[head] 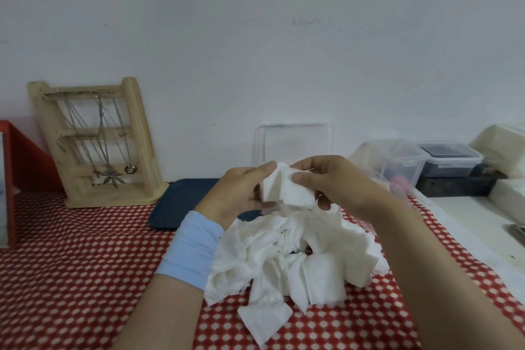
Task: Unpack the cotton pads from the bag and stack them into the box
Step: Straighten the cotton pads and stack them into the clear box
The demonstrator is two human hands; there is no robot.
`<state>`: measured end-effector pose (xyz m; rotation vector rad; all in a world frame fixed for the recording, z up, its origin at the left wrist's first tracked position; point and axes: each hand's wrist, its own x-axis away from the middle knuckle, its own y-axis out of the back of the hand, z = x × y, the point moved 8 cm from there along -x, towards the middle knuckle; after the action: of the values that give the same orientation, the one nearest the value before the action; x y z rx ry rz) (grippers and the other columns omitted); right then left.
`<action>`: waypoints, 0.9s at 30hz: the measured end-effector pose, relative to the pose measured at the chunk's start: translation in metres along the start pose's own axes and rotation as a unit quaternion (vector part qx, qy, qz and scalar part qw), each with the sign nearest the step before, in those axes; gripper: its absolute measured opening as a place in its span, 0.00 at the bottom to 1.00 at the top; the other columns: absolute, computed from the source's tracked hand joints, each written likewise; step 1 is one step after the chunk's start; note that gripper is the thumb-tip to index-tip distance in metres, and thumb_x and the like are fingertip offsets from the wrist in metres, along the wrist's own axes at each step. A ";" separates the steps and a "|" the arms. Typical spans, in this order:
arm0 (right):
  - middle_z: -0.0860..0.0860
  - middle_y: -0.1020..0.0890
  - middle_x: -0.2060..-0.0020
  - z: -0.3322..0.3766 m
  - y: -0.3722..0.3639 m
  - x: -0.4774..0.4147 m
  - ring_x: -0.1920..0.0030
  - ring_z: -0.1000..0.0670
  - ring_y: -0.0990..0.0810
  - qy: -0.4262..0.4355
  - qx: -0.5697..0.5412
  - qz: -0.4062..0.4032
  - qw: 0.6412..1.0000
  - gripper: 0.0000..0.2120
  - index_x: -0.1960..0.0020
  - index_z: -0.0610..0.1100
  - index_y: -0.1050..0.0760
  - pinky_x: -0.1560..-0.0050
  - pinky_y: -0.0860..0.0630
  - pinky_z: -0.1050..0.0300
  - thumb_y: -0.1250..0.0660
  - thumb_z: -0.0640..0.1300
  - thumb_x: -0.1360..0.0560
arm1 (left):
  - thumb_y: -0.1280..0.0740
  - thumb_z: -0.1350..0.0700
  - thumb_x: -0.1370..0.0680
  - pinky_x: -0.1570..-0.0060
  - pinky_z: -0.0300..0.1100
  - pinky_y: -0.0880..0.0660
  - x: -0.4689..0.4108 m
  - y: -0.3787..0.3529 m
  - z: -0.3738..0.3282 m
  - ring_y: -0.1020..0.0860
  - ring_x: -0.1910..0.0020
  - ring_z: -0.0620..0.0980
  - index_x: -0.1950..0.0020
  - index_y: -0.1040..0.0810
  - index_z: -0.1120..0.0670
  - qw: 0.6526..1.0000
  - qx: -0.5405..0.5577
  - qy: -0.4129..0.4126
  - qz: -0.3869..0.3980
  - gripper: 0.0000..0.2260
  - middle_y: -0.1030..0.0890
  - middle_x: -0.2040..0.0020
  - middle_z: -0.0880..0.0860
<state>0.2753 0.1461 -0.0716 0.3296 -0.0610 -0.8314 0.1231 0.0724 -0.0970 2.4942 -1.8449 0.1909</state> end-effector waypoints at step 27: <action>0.48 0.16 0.63 0.008 0.001 -0.005 0.71 0.57 0.21 0.013 -0.059 -0.090 0.994 0.08 0.49 0.41 0.17 0.71 0.26 0.65 0.24 0.33 0.28 | 0.36 0.60 0.17 0.57 0.43 0.17 -0.001 -0.001 0.000 0.14 0.48 0.55 0.41 0.17 0.64 0.999 0.041 -0.026 -0.009 0.11 0.13 0.47 0.61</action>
<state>0.2715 0.1480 -0.0632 0.2360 0.0432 -1.0052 0.1235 0.0735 -0.0972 2.5919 -1.8712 0.2085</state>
